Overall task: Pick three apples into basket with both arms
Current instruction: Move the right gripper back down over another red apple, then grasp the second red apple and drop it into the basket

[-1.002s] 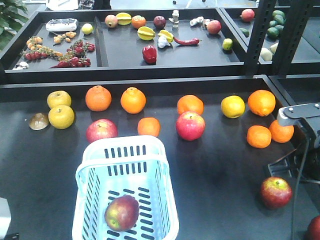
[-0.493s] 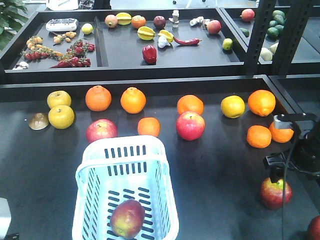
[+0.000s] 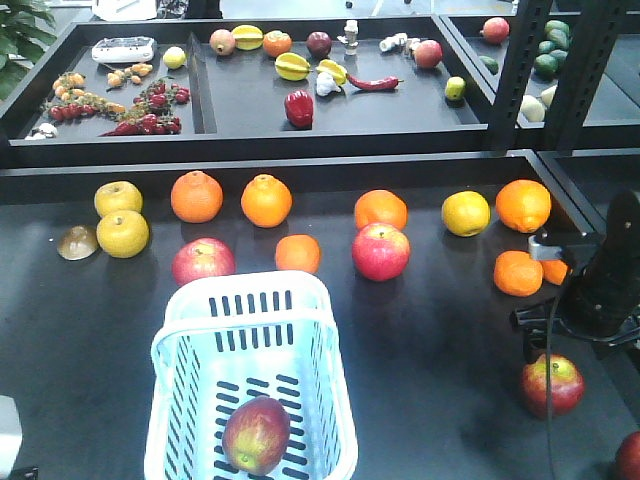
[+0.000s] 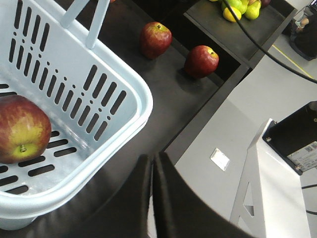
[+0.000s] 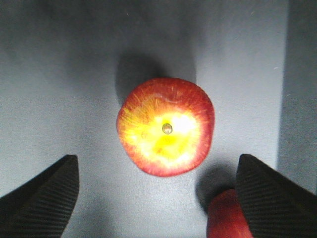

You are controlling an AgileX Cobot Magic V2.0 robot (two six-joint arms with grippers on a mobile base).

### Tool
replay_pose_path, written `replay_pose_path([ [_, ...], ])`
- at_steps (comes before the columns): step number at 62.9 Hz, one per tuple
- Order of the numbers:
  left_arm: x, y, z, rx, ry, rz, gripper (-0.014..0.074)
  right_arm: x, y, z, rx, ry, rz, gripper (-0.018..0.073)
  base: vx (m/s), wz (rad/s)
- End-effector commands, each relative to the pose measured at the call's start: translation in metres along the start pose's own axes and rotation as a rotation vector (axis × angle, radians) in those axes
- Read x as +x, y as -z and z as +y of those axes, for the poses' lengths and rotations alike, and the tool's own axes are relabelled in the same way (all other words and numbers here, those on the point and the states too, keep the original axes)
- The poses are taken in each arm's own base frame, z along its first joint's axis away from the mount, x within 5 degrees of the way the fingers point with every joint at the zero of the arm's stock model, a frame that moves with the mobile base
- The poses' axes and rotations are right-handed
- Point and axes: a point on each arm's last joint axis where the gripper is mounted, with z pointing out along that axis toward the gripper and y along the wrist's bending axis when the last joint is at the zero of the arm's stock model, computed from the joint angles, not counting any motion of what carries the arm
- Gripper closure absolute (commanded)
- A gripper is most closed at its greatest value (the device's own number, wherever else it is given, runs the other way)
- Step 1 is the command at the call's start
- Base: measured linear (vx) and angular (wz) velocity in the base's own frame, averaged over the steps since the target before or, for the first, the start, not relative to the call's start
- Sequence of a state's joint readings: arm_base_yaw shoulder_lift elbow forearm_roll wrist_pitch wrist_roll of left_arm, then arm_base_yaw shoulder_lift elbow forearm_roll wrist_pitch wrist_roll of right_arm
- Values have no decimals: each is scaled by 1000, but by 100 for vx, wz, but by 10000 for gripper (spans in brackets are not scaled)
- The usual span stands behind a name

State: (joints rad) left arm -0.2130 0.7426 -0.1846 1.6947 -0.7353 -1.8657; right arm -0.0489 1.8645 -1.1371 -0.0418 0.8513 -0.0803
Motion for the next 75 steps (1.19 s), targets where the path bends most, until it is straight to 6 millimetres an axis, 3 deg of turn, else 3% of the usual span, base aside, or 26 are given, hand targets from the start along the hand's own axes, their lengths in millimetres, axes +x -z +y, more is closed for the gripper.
replay_pose_path([
  [1, -10, 1, -3, 18, 25, -49, 603, -8, 9, -3, 14, 3, -63, -39, 0, 0],
  [22, -10, 1, -3, 18, 25, -49, 603, -11, -29, -4, 28, 5, 21, -36, 0, 0],
  [33, -10, 1, -3, 18, 25, -49, 603, -10, -38, -4, 25, 9, 45, -21, 0, 0],
  [38, -10, 1, -3, 18, 25, -49, 603, -10, -38, -4, 25, 10, 46, 17, 0, 0],
  [46, -10, 1, -3, 18, 25, -49, 603, -10, -33, -4, 23, 11, 40, 169, 0, 0],
  [55, -10, 1, -3, 18, 25, -49, 603, -9, -8, -2, 13, 16, -19, 411, 0, 0],
  [62, -10, 1, -3, 18, 25, -49, 603, -6, 25, 1, -13, 32, -90, 575, 0, 0],
  [75, -9, 1, -3, 18, 25, -49, 603, 21, 92, 20, -204, 93, -194, 568, 0, 0],
])
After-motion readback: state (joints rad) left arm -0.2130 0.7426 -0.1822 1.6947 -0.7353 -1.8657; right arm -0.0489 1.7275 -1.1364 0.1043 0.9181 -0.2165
